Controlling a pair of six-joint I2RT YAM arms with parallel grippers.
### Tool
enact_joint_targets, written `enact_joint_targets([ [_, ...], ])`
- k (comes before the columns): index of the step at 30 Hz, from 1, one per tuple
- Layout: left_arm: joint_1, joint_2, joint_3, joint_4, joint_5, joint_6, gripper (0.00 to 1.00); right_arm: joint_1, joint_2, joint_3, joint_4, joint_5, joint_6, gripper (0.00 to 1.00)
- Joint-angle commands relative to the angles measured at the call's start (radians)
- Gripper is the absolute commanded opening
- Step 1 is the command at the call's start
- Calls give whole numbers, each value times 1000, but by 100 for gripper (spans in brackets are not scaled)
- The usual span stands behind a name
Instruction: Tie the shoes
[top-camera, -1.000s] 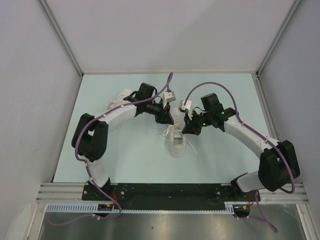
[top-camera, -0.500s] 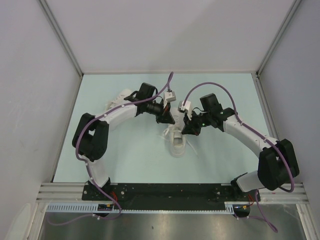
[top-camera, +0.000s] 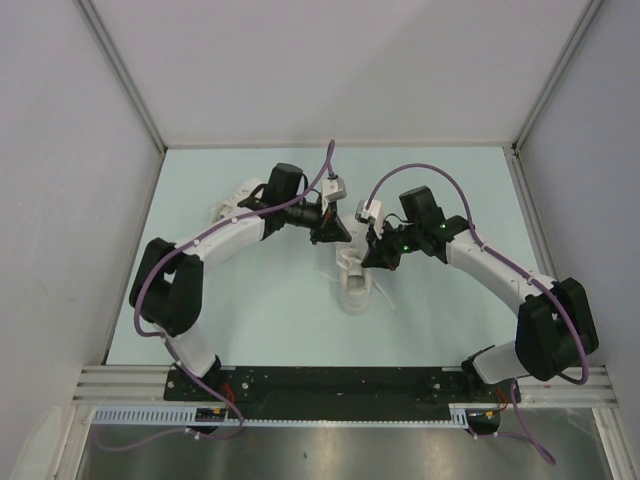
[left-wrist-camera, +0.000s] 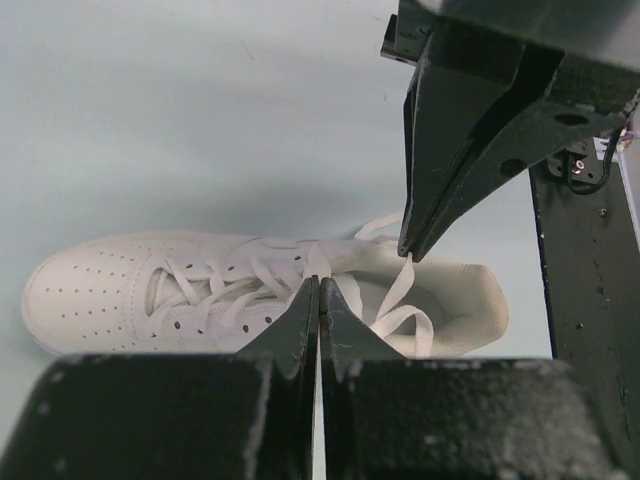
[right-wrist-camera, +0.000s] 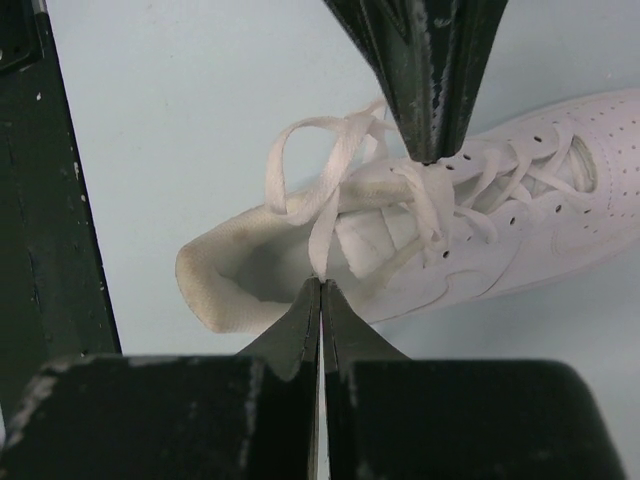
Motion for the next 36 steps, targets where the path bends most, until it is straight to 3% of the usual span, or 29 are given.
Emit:
enact_joint_targets([
  [1, 1, -46, -15, 24, 55, 9, 0, 3, 3, 6, 95, 9, 86, 0],
  [23, 4, -45, -26, -39, 113, 43, 0, 37, 75, 6, 245, 138, 284, 0],
  [31, 6, -33, -6, -143, 107, 126, 0, 32, 84, 4, 239, 178, 316, 0],
  [33, 6, -20, 14, -180, 109, 136, 6, 29, 89, 4, 237, 186, 316, 0],
  [34, 6, -20, 20, -192, 106, 155, 18, 30, 91, 4, 237, 187, 313, 0],
  [36, 13, -22, 37, -200, 98, 164, 22, 30, 92, 4, 236, 192, 308, 0],
])
